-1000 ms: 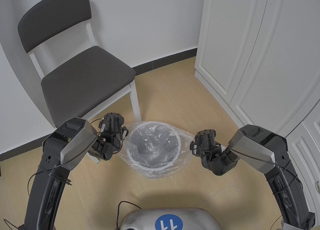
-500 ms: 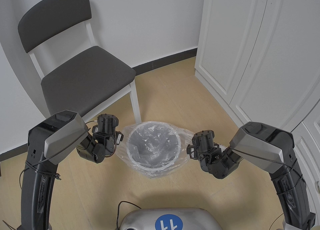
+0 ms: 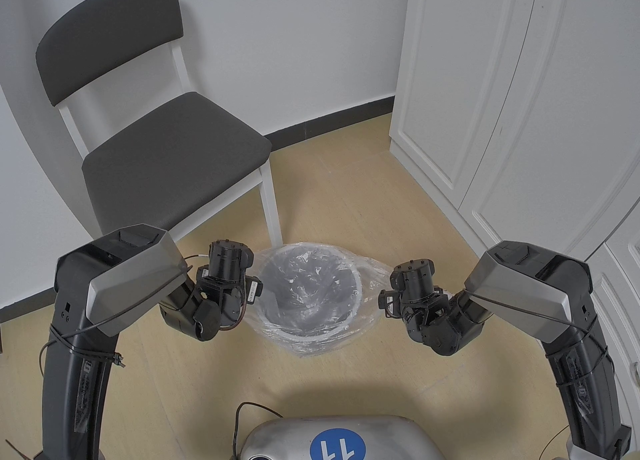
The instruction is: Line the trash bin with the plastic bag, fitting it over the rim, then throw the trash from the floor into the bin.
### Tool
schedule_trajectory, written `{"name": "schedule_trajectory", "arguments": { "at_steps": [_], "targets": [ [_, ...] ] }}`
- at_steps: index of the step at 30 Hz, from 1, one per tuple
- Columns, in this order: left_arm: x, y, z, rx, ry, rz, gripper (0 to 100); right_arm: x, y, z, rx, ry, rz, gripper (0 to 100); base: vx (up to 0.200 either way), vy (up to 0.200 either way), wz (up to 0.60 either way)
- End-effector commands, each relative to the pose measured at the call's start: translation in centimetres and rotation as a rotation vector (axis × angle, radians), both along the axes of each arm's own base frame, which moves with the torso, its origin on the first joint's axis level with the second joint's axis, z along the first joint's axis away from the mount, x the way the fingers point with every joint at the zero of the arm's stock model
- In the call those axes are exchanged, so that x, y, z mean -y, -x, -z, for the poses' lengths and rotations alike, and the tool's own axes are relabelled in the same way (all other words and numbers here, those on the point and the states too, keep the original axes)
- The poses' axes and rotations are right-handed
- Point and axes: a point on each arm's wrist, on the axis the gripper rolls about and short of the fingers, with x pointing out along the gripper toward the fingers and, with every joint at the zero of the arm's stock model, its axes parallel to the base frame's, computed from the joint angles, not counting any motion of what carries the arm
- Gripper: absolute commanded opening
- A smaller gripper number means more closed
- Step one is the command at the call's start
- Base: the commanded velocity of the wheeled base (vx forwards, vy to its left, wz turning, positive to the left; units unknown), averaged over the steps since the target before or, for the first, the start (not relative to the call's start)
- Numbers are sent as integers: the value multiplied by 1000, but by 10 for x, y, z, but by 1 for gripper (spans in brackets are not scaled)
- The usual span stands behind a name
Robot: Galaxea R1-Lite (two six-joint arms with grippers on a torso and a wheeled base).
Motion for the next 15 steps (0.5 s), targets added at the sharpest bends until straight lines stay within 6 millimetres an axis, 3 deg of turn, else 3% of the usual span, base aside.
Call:
{"name": "schedule_trajectory", "arguments": {
  "at_steps": [1, 6, 15],
  "targets": [
    [15, 6, -4, 5, 3, 35, 100, 3, -2, 1, -3, 0, 3, 100, 0, 0, 0],
    [26, 4, -2, 4, -12, 55, 100, 3, -2, 6, -14, -1, -8, 100, 0, 0, 0],
    [18, -12, 18, -24, -73, -5, 100, 7, -4, 9, -26, -5, -11, 100, 0, 0, 0]
  ]
}}
